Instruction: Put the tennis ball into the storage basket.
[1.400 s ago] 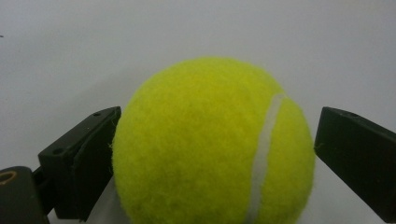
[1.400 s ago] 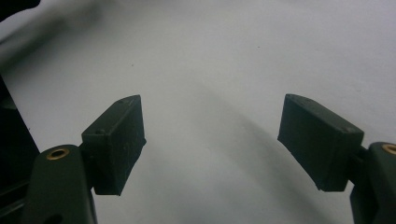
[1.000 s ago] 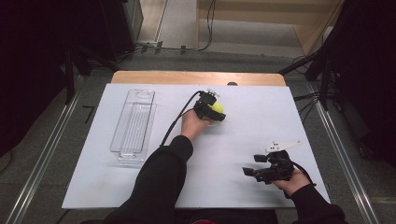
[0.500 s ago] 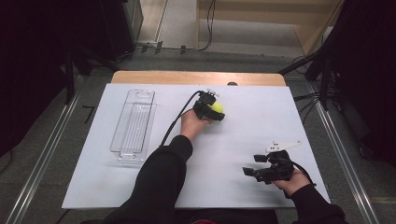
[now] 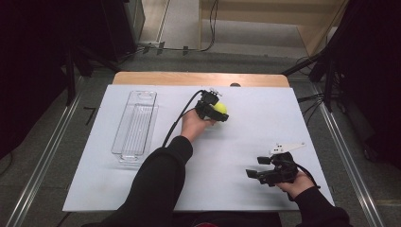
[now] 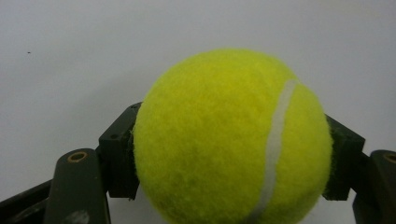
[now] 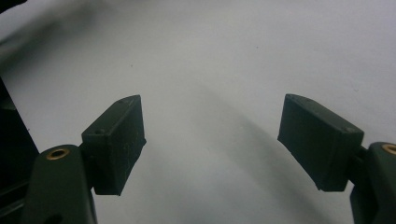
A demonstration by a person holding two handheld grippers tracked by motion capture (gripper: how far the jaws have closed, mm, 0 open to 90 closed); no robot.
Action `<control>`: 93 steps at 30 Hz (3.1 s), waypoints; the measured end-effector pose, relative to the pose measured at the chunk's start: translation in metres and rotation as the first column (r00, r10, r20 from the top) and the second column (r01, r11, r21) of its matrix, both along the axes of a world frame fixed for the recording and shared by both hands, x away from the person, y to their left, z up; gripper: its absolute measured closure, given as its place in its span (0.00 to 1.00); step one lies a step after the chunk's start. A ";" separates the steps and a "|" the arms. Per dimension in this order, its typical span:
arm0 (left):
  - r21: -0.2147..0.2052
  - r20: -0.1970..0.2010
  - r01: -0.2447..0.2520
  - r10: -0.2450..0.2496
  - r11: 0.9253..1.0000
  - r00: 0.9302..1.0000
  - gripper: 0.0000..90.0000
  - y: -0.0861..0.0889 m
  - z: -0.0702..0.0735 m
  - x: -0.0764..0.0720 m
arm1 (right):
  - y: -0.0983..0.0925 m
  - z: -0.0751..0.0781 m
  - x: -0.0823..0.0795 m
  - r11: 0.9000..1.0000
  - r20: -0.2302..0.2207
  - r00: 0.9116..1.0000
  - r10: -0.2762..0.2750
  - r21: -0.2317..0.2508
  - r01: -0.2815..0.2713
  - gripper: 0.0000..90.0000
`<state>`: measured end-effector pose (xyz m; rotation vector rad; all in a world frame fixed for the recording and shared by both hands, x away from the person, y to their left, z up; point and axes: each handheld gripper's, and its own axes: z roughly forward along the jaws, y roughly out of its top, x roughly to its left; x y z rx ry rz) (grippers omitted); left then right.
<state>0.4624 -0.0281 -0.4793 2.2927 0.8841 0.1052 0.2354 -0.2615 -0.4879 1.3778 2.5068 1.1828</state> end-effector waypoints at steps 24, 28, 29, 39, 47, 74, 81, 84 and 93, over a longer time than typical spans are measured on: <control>-0.047 -0.056 0.053 -0.056 0.997 0.997 0.30 0.015 0.024 -0.027 | 0.000 -0.001 0.000 1.000 -0.004 1.000 -0.006 -0.002 0.006 0.23; -0.040 -0.068 0.066 -0.069 0.997 0.995 0.30 0.018 0.027 -0.032 | 0.000 -0.001 0.000 1.000 -0.005 1.000 -0.004 -0.004 0.004 0.23; -0.046 -0.070 0.065 -0.068 0.997 0.995 0.30 0.018 0.027 -0.034 | 0.000 -0.001 0.000 1.000 -0.005 1.000 -0.004 -0.004 0.004 0.23; -0.064 -0.071 0.084 -0.088 0.994 0.994 0.30 0.028 0.031 -0.043 | 0.000 0.000 0.000 1.000 -0.005 1.000 -0.004 -0.004 0.004 0.23; -0.066 -0.064 0.095 -0.099 0.993 0.993 0.30 0.034 0.036 -0.048 | 0.001 0.000 0.000 1.000 -0.002 1.000 -0.005 -0.004 0.005 0.23; -0.043 -0.118 0.127 -0.131 0.991 0.984 0.30 0.054 0.045 -0.048 | 0.002 0.002 -0.001 1.000 0.000 1.000 -0.008 -0.001 0.008 0.23; -0.056 -0.112 0.112 -0.117 0.992 0.987 0.30 0.063 0.053 -0.046 | 0.002 0.002 -0.001 1.000 0.000 1.000 0.000 -0.001 0.000 0.23; -0.057 -0.101 0.104 -0.109 0.993 0.989 0.30 0.067 0.056 -0.045 | 0.002 0.002 -0.001 1.000 0.000 1.000 -0.002 -0.001 0.002 0.23; -0.068 -0.081 0.101 -0.106 0.993 0.991 0.30 0.074 0.063 -0.047 | 0.002 0.002 -0.001 1.000 0.002 1.000 0.000 -0.003 0.000 0.23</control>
